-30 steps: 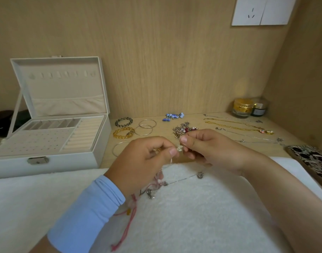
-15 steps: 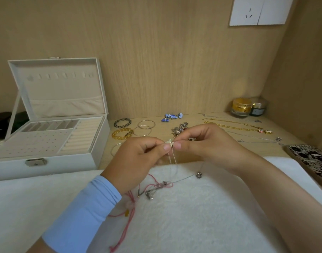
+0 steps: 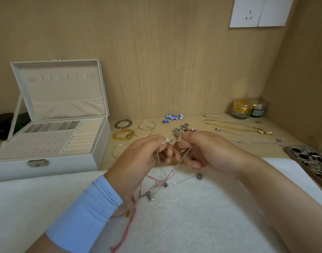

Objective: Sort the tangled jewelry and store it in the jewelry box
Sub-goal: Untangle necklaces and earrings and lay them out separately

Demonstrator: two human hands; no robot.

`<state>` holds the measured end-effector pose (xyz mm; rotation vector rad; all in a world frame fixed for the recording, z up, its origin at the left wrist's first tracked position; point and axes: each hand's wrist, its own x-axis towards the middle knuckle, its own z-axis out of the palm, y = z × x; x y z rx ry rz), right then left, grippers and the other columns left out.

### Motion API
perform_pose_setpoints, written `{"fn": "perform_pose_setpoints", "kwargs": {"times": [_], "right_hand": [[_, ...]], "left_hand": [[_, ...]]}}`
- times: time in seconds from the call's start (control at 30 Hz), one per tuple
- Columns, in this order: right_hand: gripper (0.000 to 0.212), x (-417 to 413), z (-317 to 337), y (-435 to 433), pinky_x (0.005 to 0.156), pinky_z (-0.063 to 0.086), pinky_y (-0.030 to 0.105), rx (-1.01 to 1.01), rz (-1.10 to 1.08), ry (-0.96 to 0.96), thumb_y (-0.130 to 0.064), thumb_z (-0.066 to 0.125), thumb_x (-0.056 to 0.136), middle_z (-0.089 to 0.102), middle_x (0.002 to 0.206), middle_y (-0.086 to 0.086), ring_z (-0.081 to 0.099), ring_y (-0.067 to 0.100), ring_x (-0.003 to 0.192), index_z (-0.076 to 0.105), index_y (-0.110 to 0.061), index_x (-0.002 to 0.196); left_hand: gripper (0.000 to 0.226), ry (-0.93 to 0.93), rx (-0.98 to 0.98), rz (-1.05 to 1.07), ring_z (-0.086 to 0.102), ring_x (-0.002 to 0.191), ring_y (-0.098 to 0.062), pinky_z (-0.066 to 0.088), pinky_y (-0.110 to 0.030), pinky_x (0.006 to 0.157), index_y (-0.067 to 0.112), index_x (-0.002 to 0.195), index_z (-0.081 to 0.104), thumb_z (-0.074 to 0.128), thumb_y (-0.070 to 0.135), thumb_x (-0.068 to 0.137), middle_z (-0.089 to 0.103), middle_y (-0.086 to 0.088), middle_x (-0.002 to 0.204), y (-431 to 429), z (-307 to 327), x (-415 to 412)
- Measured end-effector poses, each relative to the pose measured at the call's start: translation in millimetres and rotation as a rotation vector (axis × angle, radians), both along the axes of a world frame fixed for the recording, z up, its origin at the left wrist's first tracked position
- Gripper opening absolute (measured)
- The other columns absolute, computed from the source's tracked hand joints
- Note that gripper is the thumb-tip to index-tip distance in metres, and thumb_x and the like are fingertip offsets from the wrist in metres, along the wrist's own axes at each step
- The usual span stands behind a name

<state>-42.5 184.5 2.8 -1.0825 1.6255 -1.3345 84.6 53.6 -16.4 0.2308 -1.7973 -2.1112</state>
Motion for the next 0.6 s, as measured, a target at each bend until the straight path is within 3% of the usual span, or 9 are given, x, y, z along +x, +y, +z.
{"fn": "perform_pose_setpoints", "kwargs": {"times": [0.1, 0.23, 0.33, 0.4, 0.5, 0.6], "right_hand": [[0.038, -1.8, -0.1, 0.1, 0.047, 0.024, 0.028, -0.029, 0.006, 0.042, -0.035, 0.036, 0.106, 0.061, 0.076, 0.003, 0.036, 0.015, 0.050, 0.040, -0.019, 0.072], [0.043, -8.6, 0.1, 2.9, 0.048, 0.023, 0.028, -0.055, 0.014, 0.057, -0.050, 0.050, 0.094, 0.060, 0.068, 0.005, 0.035, 0.017, 0.050, 0.041, -0.024, 0.061], [0.046, -11.5, 2.7, 8.5, 0.051, 0.027, 0.029, -0.048, 0.049, 0.089, -0.054, 0.059, 0.083, 0.053, 0.059, 0.006, 0.036, 0.020, 0.054, 0.040, -0.024, 0.053], [0.044, -12.0, 3.7, 11.0, 0.053, 0.030, 0.028, -0.064, 0.071, 0.089, -0.054, 0.061, 0.077, 0.053, 0.065, 0.011, 0.039, 0.021, 0.058, 0.047, -0.021, 0.053], [0.039, -13.6, 2.2, 10.4, 0.057, 0.033, 0.028, -0.114, 0.065, 0.039, -0.047, 0.064, 0.079, 0.062, 0.077, 0.010, 0.046, 0.020, 0.067, 0.051, -0.021, 0.053], [0.035, -15.6, 1.0, 9.5, 0.062, 0.035, 0.033, -0.169, 0.067, 0.016, -0.036, 0.062, 0.087, 0.068, 0.083, 0.008, 0.051, 0.027, 0.077, 0.066, -0.009, 0.064]], "left_hand": [[0.031, 0.033, 0.163, -0.029, 0.051, 0.063, -0.023, 0.043, -0.035, 0.072, 0.019, 0.054, 0.047, 0.049, 0.027, 0.085, 0.044, -0.003, 0.058, -0.1, 0.7, -0.5], [0.031, 0.083, 0.196, -0.047, 0.043, 0.054, -0.017, 0.052, -0.034, 0.072, 0.017, 0.064, 0.052, 0.051, 0.028, 0.093, 0.036, 0.003, 0.052, -4.9, 2.0, 2.1], [0.028, 0.068, 0.337, -0.121, 0.031, 0.044, -0.012, 0.054, -0.033, 0.063, 0.015, 0.068, 0.051, 0.054, 0.027, 0.093, 0.030, 0.006, 0.047, -7.3, 5.7, 5.8], [0.026, 0.034, 0.362, -0.173, 0.025, 0.041, -0.009, 0.052, -0.031, 0.056, 0.016, 0.067, 0.052, 0.055, 0.028, 0.090, 0.027, 0.007, 0.047, -9.1, 10.1, 9.1], [0.027, -0.027, 0.254, -0.169, 0.019, 0.040, -0.008, 0.044, -0.027, 0.048, 0.018, 0.065, 0.052, 0.056, 0.031, 0.089, 0.021, 0.007, 0.050, -10.1, 14.2, 13.7], [0.021, -0.076, -0.046, -0.050, 0.018, 0.039, -0.009, 0.040, -0.025, 0.045, 0.018, 0.071, 0.057, 0.065, 0.030, 0.086, 0.020, 0.004, 0.052, -9.6, 12.8, 15.3]]}}
